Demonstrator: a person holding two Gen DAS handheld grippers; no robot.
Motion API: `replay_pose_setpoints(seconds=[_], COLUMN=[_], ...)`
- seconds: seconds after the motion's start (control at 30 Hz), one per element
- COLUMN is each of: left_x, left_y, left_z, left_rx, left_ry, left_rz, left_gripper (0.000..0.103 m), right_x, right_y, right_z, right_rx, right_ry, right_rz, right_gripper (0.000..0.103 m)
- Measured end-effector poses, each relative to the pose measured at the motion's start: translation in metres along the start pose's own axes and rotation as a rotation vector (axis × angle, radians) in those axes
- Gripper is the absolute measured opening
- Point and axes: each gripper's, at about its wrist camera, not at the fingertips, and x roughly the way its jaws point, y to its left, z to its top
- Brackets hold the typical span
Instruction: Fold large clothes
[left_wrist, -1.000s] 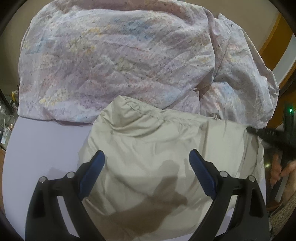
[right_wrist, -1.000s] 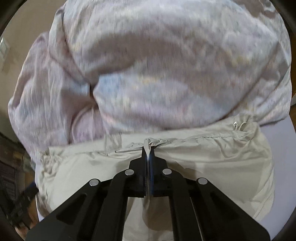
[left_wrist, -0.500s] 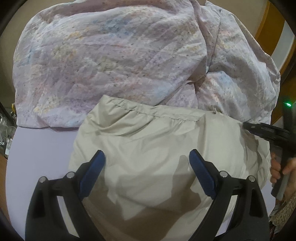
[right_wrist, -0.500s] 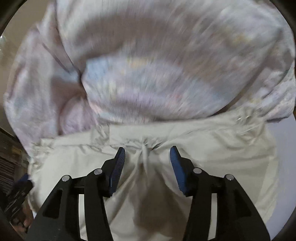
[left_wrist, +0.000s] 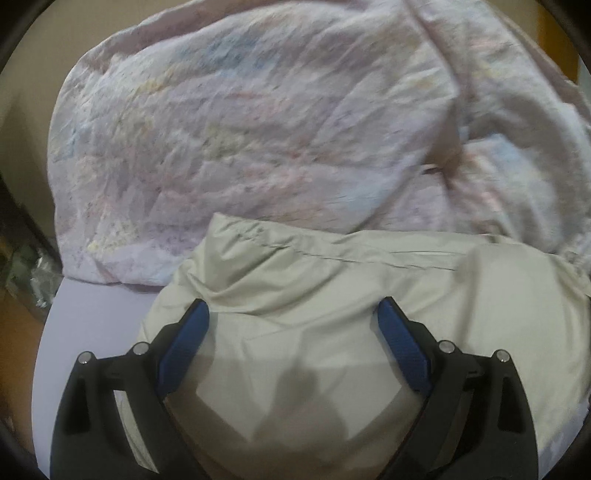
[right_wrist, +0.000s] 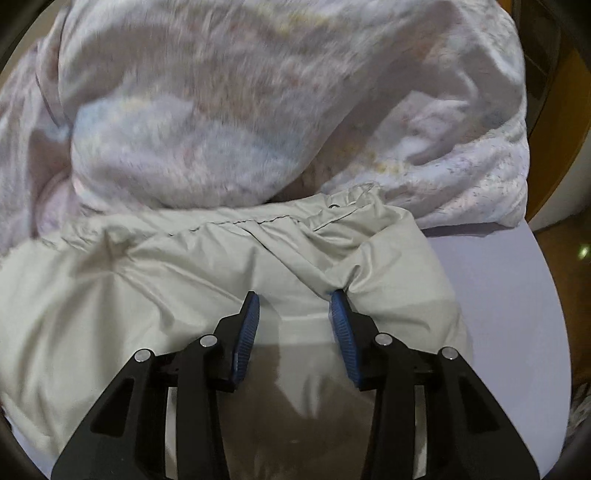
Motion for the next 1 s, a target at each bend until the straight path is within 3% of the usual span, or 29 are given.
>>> replay_pose_setpoints(seconds=[0.27, 0.73, 1.0], left_x=[0.028, 0.067, 0.09], left_y=[0.014, 0.024, 0.031], left_z=[-0.006, -0.016, -0.028], left_rx=[0.003, -0.048, -0.07], left_ry=[-0.01, -0.022, -0.029], left_rz=[0.053, 0.009, -0.017], left_gripper=[0.1, 0.101, 0.101], right_x=[0.027, 0.059, 0.078], right_y=[0.0, 0.003, 0.002], right_z=[0.001, -0.009, -0.037], right_rx=[-0.035, -0.013, -0.01], right_ry=[-0.031, -0.127, -0.16], right_rz=[-0.031, -0.011, -0.008], right_gripper=[0.047, 0.051, 0.052])
